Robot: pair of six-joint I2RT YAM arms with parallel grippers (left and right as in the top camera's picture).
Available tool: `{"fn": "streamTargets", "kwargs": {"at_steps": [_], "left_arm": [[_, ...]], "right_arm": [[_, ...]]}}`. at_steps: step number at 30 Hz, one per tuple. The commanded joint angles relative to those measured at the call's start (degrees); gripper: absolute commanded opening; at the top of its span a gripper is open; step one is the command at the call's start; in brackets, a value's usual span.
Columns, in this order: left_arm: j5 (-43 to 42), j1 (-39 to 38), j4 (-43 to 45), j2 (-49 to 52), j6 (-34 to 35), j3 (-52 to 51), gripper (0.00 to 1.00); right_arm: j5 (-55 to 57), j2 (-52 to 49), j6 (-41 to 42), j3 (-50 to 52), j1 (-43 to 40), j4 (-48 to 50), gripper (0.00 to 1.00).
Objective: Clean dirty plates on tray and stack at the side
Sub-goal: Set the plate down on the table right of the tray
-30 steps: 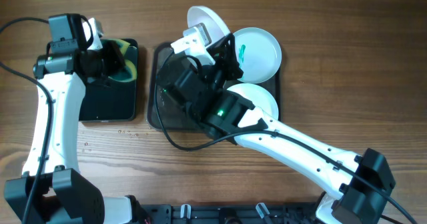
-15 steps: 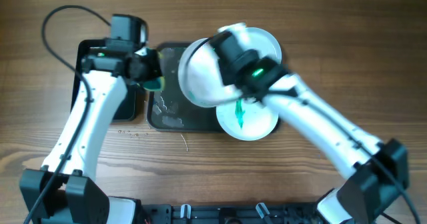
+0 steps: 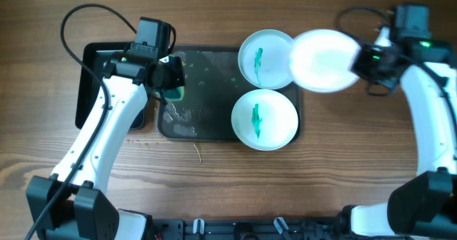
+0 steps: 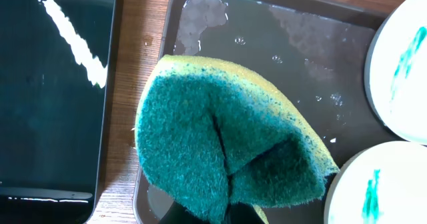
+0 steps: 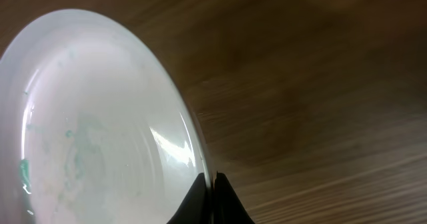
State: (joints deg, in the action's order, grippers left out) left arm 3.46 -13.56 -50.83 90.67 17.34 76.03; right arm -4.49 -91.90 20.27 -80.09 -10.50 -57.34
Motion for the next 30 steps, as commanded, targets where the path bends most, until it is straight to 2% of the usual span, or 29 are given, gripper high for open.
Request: {"fn": "streamTargets", "kwargs": {"at_steps": [1,9,15,16,18,19,22,27,30], "left_arm": [[1.14,-0.22,0.22,1.33,1.16,0.04,0.04],[1.14,-0.22,0.26,1.36,1.16,0.07,0.04],[1.14,-0.20,0.39,1.36,1.16,0.07,0.04],[1.14,-0.20,0.42,1.36,1.16,0.07,0.04],[1.14,-0.22,0.42,1.36,1.16,0.07,0.04],[1.14,-0.20,0.42,1.36,1.16,0.07,0.04],[1.14,-0.20,0.42,1.36,1.14,0.07,0.04],[1.14,-0.20,0.61,1.36,1.14,0.07,0.04],[1.14,-0.20,0.61,1.36,1.14,0.07,0.04]], "right_arm": [[-0.57,0.87,-0.61,6.88,-5.16,2.64,0.04],[1.53,0.72,2.19,21.40,-7.26,16.41,0.04],[4.96,-0.26,2.38,26.25,-7.26,23.54,0.05],[5.16,-0.48,2.27,26.23,-7.26,24.17,0.08],[5.14,-0.52,2.16,26.21,-7.26,25.05,0.23],[4.83,-0.50,2.14,26.08,-7.26,25.22,0.27],[-2.62,-0.44,-1.79,23.67,-7.26,24.02,0.33],[-19.30,0.52,-6.21,14.75,-6.29,10.38,0.34],[-23.67,1.07,-7.87,13.27,-4.24,3.89,0.34]]}}
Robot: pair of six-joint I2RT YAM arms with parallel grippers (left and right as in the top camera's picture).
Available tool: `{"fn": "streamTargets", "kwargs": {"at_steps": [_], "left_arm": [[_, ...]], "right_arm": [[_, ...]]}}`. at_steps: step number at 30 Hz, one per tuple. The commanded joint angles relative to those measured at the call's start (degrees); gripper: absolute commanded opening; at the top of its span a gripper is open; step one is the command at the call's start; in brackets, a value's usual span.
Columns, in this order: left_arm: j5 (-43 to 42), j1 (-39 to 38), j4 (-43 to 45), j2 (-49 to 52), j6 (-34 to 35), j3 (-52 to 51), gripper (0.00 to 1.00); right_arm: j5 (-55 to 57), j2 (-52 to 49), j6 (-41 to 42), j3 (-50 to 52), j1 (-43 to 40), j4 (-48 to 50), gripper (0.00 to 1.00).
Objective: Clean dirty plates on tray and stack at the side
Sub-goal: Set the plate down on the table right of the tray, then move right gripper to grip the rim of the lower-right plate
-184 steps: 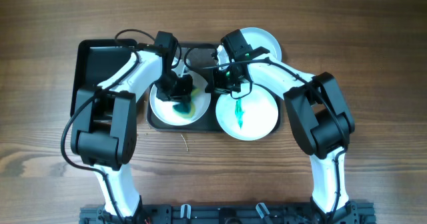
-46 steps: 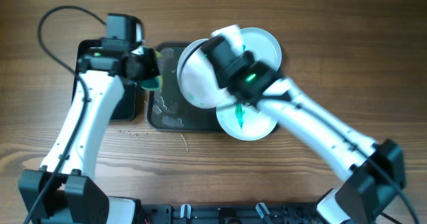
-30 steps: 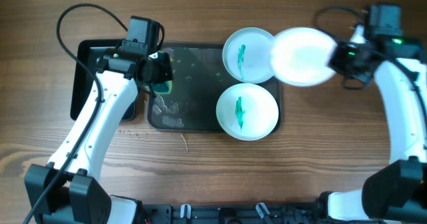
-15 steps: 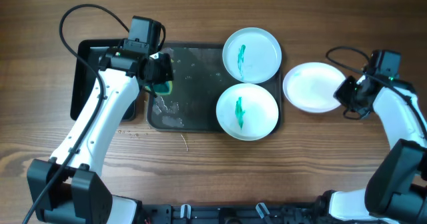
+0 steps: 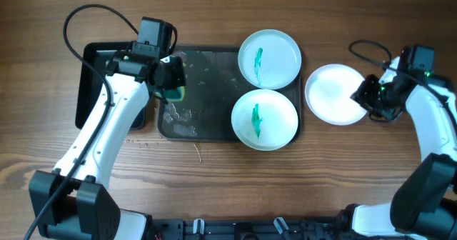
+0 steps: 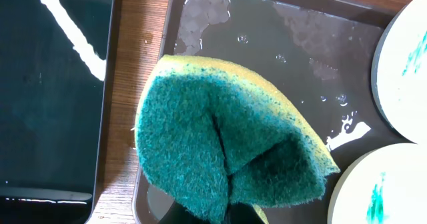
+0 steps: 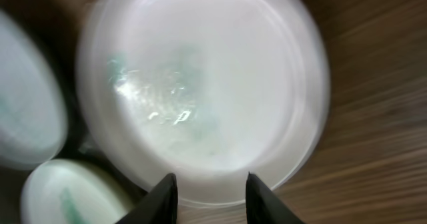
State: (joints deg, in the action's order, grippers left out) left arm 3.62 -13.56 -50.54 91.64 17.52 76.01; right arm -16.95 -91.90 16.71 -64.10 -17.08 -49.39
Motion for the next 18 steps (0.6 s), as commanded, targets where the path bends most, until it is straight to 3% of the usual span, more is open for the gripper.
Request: {"fn": "streamTargets", "kwargs": {"at_steps": [1,8,18], "left_arm": [[0.98,-0.20,0.35,0.39,0.96,0.09,0.04],[0.98,-0.20,0.33,0.37,0.96,0.09,0.04],[0.98,-0.20,0.31,0.39,0.96,0.09,0.04]], "right_arm": [[-11.56,1.05,-5.11,-2.71,3.37,-6.01,0.34],[-8.72,0.87,-7.52,1.73,13.20,-10.01,0.34],[-0.39,0.28,-3.04,10.67,23.10,2.95,0.34]]}}
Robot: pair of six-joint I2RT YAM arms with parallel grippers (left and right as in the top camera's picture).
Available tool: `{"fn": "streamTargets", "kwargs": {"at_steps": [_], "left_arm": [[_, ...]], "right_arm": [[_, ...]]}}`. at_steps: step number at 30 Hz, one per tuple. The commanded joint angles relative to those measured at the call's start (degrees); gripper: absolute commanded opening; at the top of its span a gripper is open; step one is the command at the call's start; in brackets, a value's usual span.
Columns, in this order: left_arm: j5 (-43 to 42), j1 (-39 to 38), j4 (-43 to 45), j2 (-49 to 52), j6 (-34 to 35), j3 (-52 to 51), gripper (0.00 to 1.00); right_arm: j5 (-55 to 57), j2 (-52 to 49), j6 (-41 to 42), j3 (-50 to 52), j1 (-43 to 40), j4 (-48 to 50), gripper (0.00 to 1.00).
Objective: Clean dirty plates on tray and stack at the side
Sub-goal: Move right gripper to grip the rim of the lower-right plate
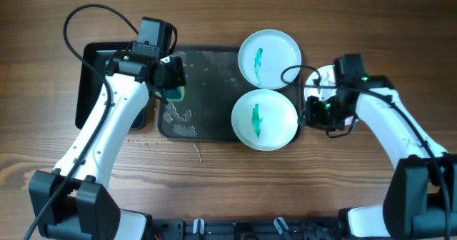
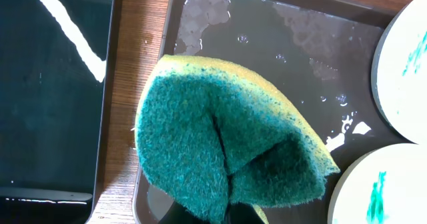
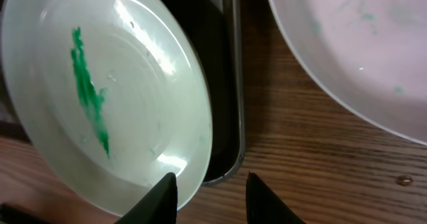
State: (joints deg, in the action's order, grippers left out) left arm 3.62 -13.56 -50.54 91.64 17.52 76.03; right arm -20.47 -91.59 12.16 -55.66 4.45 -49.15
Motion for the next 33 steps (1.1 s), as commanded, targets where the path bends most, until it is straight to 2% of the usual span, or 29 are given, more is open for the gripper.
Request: {"fn": "streamTargets", "kwargs": {"at_steps": [1,8,11,14,17,22,25,30,33], "left_arm": [[0.98,-0.20,0.33,0.39,0.96,0.07,0.04],[0.98,-0.20,0.33,0.39,0.96,0.07,0.04],[0.98,-0.20,0.31,0.39,0.96,0.07,0.04],[0.98,-0.20,0.31,0.39,0.96,0.07,0.04],[0.98,-0.20,0.31,0.39,0.96,0.07,0.04],[0.98,-0.20,0.33,0.39,0.98,0.07,0.04],[0.96,-0.20,0.39,0.42,1.01,0.04,0.04],[0.96,-0.20,0.35,0.42,1.03,0.04,0.04],[0.96,-0.20,0.35,0.44,2.51,0.04,0.04]], "right_arm": [[3.10,-0.57,1.51,3.02,2.05,4.39,0.34],[1.95,-3.76,1.53,5.03,4.44,11.91,0.32],[1.11,-5.07,2.01,5.03,5.49,13.51,0.25],[1.16,-6.32,3.08,5.03,6.49,13.46,0.04],[-1.14,-6.19,3.13,4.85,7.43,13.46,0.04],[-3.41,-5.62,13.11,0.74,12.48,14.01,0.04],[-2.93,-5.64,20.35,-1.33,16.87,18.38,0.04],[7.76,-7.13,36.22,-1.38,23.91,28.44,0.04],[9.38,-10.36,37.97,-1.38,26.10,33.22,0.04]]}}
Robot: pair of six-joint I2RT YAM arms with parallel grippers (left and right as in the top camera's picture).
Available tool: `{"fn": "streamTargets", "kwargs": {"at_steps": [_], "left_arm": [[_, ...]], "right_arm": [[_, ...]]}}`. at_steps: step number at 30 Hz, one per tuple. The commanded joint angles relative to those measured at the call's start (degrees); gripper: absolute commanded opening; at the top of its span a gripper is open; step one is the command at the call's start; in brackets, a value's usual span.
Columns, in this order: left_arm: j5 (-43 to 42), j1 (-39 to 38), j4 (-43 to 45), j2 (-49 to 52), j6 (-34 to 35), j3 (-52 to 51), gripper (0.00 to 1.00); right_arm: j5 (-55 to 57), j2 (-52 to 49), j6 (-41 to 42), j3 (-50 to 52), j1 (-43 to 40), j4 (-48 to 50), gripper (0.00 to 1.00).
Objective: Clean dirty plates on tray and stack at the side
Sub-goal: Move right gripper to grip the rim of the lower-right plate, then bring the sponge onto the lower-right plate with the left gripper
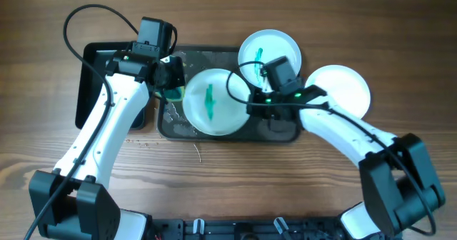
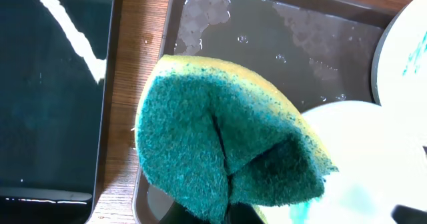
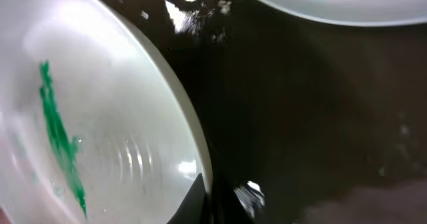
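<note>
A white plate with a green smear is over the middle of the dark wet tray. My right gripper is shut on its right rim, its fingertips pinching the edge. A second smeared plate lies at the tray's back right, partly under the right arm. A clean white plate rests on the table right of the tray. At the tray's left end, my left gripper is shut on a green-and-yellow sponge, right next to the held plate.
A black shallow tray with liquid stands left of the wet tray. Small crumbs lie on the wood near the tray's front left corner. A cable loops above the left arm.
My right gripper, which was open at the right edge of the near smeared plate, is now shut on its rim. The plate has moved left across the tray to the sponge. The left arm is unchanged.
My right gripper held a wiped plate in the air right of the tray. Then that plate lay on the table and the gripper was open. It then stood open beside the near smeared plate, and now holds that plate by the sponge.
</note>
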State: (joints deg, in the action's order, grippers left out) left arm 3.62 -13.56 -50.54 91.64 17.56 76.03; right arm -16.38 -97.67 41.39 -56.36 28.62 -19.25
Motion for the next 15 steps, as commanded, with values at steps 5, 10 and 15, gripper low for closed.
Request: {"fn": "streamTargets", "kwargs": {"at_steps": [5,10,15], "left_arm": [[-0.76,-0.20,0.59,0.79,2.64,0.04,0.04],[-8.13,-0.22,1.84,4.81,2.10,0.04,0.04],[-12.39,-0.22,4.02,12.04,-2.23,0.04,0.04]], "right_arm": [[3.08,-10.67,11.17,-0.70,2.10,9.25,0.04],[-0.09,-11.78,9.51,-0.70,1.97,10.80,0.04],[-1.09,-11.80,8.33,-0.70,1.97,10.69,0.04]]}}
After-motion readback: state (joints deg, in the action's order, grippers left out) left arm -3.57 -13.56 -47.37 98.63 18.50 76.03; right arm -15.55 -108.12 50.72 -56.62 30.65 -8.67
